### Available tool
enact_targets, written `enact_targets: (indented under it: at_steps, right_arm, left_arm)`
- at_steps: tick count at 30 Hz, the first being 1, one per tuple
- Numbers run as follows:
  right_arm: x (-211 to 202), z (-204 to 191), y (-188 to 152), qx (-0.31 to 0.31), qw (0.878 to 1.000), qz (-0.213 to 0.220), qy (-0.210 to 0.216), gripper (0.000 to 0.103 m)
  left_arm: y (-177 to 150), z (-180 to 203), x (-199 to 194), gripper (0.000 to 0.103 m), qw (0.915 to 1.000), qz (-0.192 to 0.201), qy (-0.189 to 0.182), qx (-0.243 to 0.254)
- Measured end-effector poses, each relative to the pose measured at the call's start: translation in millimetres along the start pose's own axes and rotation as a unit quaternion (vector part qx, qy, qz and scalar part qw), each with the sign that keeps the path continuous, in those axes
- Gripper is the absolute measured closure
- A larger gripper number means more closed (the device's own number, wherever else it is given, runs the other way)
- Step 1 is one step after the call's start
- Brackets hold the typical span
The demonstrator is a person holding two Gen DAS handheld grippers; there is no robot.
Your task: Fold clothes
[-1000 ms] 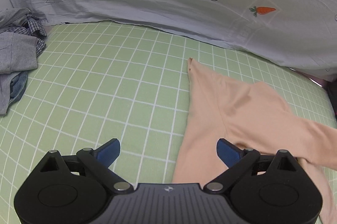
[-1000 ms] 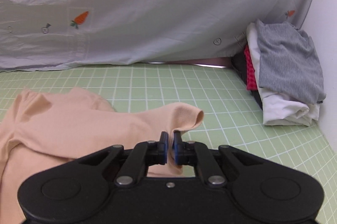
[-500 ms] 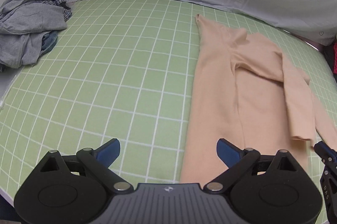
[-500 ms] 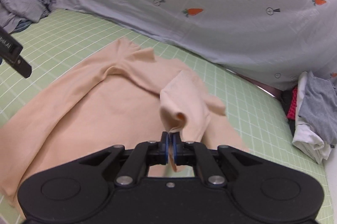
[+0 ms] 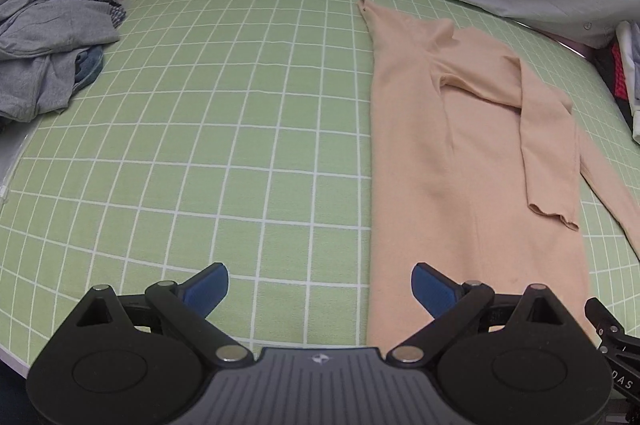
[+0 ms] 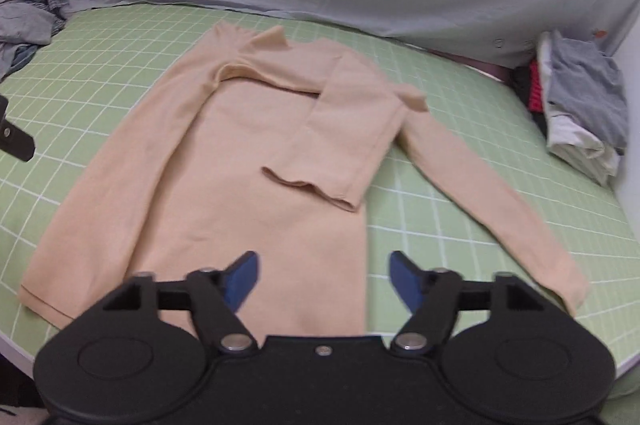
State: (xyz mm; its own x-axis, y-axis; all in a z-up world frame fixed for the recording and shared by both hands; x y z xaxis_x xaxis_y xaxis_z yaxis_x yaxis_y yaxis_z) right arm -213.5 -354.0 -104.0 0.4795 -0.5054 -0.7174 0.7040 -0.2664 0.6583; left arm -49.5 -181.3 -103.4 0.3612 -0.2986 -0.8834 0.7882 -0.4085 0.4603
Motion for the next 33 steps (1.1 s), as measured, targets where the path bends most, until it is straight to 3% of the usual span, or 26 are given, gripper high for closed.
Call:
enact_targets:
  at_steps: [6,11,16,23,26,33]
  right_arm:
    - [1,47,-12,0.100,0.994,-0.020,-0.024,0.000]
    - [19,86,-25,0.142,0.989,-0.032,-0.026,0.000]
    - [43,133,-25,0.132,0.989,-0.046,-0.045,0.000]
    - [73,192,-25,0.146,0.986,-0.064,-0.037,0.000]
    - [86,206,-30,0.138,0.986,-0.088,-0.038,0.000]
    - [107,232,-43,0.172,0.976,-0.125,-0.034,0.000]
  left_arm:
    - [-2,32,1,0.005,0.9988,0.006,-0.024,0.042]
    - [1,70,5,0.005,0.9983,0.027,-0.029,0.044]
    - [3,110,18,0.005,0.9988,0.033,-0.014,0.032]
    - [18,159,38,0.008,0.9993,0.028,0.000,0.026]
    - [27,177,47,0.014,0.9990,0.026,-0.003,0.037]
    - [42,206,78,0.045,0.9976,0.004,-0.019,0.066]
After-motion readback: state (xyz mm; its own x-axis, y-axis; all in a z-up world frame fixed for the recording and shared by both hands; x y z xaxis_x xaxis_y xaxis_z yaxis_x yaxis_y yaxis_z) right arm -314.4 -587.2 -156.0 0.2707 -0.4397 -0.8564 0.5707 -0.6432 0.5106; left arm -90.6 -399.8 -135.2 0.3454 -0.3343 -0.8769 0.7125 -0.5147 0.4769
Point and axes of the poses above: each gripper's, at about its wrist camera, not at the fingertips, and x roughly the way its jaws point, z to its right, y to its top, the point moved 2 cm from there along x, roughly the way its jaws point
